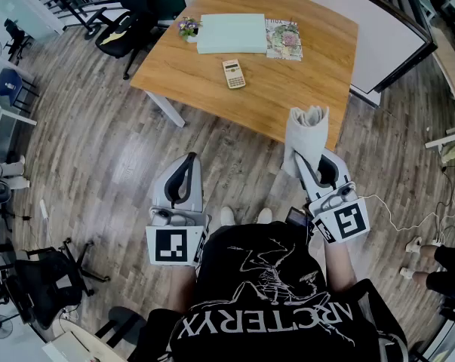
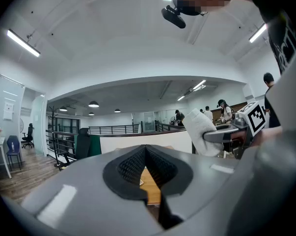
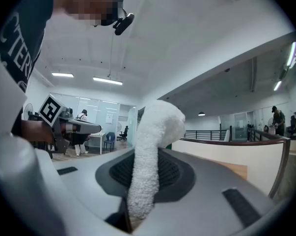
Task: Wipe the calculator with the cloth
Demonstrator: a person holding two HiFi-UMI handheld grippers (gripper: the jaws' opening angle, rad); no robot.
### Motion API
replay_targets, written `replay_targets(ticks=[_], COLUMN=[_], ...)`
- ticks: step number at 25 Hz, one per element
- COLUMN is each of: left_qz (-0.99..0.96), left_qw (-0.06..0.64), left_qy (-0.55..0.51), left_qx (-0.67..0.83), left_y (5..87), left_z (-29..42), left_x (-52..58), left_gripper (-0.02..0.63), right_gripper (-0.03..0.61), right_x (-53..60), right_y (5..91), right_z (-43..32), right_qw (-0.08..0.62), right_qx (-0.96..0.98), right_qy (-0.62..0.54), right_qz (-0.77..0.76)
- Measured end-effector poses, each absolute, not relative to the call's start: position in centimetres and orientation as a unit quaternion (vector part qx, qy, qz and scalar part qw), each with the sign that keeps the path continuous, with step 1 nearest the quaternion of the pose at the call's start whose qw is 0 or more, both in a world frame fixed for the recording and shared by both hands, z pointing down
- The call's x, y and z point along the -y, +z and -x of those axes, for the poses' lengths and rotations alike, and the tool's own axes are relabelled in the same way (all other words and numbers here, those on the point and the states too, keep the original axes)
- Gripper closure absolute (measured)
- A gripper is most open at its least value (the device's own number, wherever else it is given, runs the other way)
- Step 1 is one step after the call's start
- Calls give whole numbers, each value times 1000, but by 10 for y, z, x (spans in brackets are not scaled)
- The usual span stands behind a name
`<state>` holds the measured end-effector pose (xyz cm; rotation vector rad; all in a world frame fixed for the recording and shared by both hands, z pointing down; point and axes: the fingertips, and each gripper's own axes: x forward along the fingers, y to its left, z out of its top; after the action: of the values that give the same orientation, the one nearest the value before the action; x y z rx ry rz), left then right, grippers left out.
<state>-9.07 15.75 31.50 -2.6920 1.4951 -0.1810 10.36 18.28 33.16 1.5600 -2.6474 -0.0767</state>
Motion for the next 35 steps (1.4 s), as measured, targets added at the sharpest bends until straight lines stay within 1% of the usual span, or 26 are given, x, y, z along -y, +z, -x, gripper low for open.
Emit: replay_targets(ticks=[9,15,20,30,35], left_qz=[868,866,865,860,856], left_qw=[31,35,35,31,35], left_qy=[-57,-58,-58,-59,-69], left_qx=[-493,-495,-497,-506,-511], left_y=[313,314,314,325,329], left_z=[86,81,77,48,40], left_x=[-163,-162,-160,-157,-138], left_gripper=[611,611,611,611,611], right_gripper=[488,489,489,489,489], right_x=[-186,-185,-180,-175,-156], right_y=[332,326,326,339,349], right_z=[-111,-113,-114,-132,-136], right_qw=[33,9,14,31,33], right_qx=[864,872,872,881,888], right_qy=[-24,-23,-26,-21,-10], right_qz=[-501,-489,-489,-472,-459])
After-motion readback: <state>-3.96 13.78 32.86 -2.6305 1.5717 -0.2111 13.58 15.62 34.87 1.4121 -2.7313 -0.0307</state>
